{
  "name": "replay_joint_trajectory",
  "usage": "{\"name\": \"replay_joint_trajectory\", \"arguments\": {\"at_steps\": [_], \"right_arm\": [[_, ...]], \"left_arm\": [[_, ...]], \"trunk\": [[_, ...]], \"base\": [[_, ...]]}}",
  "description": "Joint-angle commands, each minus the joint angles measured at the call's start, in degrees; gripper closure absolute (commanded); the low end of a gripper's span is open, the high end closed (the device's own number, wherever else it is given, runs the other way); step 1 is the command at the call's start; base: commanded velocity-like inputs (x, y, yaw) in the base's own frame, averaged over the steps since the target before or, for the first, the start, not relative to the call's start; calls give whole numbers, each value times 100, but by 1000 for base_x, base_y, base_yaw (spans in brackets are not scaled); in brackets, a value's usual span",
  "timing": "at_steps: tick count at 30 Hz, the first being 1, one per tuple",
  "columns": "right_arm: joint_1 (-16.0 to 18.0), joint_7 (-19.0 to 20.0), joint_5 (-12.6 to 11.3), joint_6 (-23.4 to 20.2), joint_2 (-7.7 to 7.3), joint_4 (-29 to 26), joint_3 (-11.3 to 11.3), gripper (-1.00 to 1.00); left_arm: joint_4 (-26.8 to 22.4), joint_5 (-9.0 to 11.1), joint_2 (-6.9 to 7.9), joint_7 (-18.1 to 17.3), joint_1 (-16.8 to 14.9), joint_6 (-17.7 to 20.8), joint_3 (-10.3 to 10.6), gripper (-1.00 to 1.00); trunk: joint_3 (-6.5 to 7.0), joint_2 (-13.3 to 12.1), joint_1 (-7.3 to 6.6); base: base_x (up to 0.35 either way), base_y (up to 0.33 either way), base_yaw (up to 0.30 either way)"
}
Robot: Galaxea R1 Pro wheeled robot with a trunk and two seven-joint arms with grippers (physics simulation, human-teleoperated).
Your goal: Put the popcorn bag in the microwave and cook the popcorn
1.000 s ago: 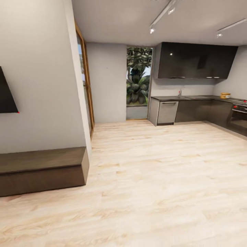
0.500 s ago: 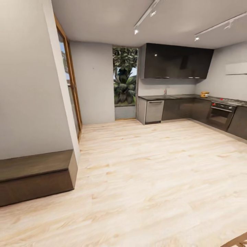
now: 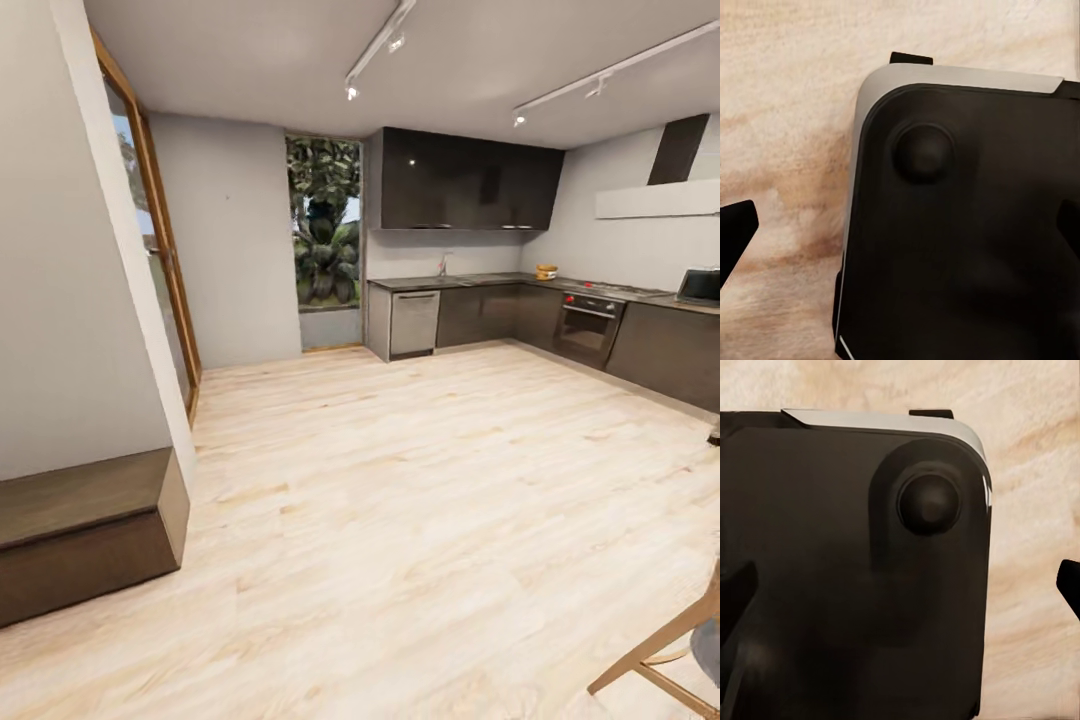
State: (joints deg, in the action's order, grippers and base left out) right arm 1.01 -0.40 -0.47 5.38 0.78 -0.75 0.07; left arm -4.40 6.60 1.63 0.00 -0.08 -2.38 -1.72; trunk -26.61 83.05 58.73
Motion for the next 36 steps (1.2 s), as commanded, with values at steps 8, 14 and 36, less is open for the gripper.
{"name": "replay_joint_trajectory", "arguments": {"at_steps": [8,14,36], "right_arm": [[5,-4,2,23,10,6,1,-100],[5,-4,20,24,10,6,6,-100],[5,-1,56,42,-15,14,36,-100]], "left_arm": [[0,43,-3,0,-1,-15,-12,-100],[0,43,0,0,-1,-15,-12,-100],[16,70,-362,-35,-1,-1,-57,-100]], "trunk": [[-6,3,0],[-6,3,0],[-4,3,0]], "base": [[0,0,-242],[0,0,-242],[37,0,-27]]}}
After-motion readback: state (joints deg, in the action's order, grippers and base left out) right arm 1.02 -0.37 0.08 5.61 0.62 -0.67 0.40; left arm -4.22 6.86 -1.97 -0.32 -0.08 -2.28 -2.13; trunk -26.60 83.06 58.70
